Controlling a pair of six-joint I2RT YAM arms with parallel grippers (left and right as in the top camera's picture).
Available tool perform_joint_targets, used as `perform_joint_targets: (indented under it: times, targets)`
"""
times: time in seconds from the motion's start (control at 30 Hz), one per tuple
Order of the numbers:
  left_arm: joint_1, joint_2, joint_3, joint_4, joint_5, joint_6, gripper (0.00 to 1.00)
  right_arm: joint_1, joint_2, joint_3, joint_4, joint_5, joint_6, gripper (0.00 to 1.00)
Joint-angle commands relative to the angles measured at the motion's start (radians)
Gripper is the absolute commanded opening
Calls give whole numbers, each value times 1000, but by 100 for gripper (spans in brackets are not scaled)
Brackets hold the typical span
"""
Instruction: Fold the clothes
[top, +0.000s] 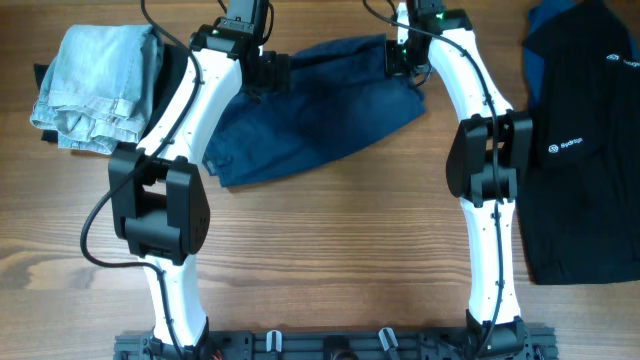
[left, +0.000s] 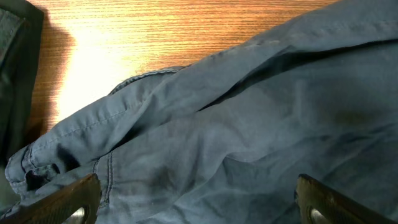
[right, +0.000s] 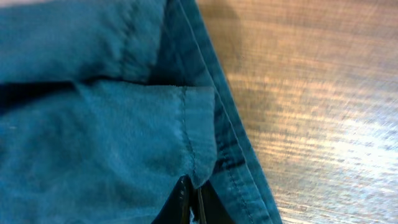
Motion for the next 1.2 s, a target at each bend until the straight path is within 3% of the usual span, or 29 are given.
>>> perform_joint_targets:
  times: [0.0, 0.23, 0.27, 0.33, 0.4, 0.47, 0.73, 0.87, 1.17]
  targets:
    - [3, 2, 14, 3, -14, 16, 99, 7, -21, 59, 3, -19, -3, 4]
    - [3, 2, 14, 3, -14, 16, 99, 7, -31, 59, 6, -19, -3, 6]
    - [4, 2, 14, 3, -14, 16, 99, 7, -31, 59, 6, -19, -3, 8]
    - [4, 2, 14, 3, -14, 16, 99, 7, -31, 59, 8, -19, -2, 23]
    - [3, 2, 14, 2, -14, 16, 99, 7, -31, 58, 11, -19, -3, 27]
    - [4, 2, 14, 2, -14, 16, 99, 7, -31, 58, 10, -19, -3, 26]
    - [3, 2, 14, 2, -14, 16, 100, 7, -31, 58, 13, -20, -2, 4]
    - [4, 2, 14, 5, -5, 12, 100, 11, -71, 60, 60, -34, -2, 4]
    - [4, 2, 14, 6, -2, 12, 100, 53, -79, 58, 409, -117, 103, 4]
